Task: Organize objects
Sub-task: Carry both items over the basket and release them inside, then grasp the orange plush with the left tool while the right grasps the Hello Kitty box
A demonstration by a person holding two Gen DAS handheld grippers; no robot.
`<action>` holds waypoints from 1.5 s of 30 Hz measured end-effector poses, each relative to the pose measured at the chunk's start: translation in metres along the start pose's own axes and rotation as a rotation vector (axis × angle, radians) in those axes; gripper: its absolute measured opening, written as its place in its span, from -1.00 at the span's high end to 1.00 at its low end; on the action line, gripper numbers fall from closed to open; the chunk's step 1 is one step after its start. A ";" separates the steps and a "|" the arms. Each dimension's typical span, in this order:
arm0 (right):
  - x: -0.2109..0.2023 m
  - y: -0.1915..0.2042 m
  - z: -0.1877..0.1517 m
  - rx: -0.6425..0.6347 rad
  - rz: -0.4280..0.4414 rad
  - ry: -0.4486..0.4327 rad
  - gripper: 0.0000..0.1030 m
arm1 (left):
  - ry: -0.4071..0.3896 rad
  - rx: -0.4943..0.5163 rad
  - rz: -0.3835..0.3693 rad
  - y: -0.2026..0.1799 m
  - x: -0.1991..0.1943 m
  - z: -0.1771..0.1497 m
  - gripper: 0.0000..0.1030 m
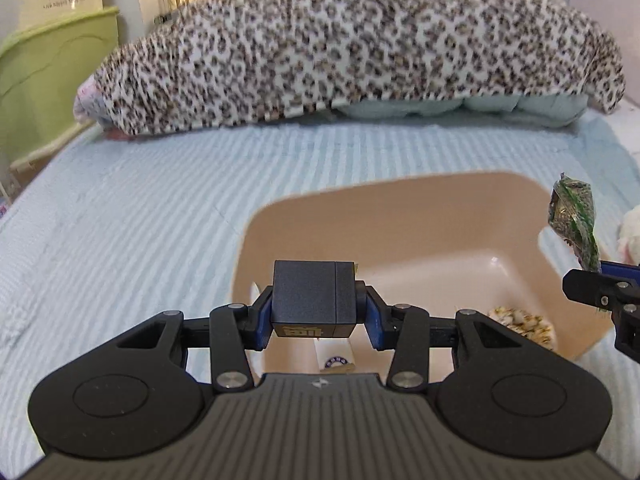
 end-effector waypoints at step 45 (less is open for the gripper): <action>-0.059 -0.046 -0.115 -0.094 -0.059 0.155 -0.57 | 0.118 -0.085 -0.154 -0.013 -0.056 -0.128 -0.83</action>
Point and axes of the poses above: each gripper's, at about its wrist camera, not at the fingertips, and x roughly the way its jaws point, y to its left, z to its top, the point moved 4 cm from there along x, roughly the way its jaws point, and after that the axes turned 12 degrees about -z, right-handed, at the moved point
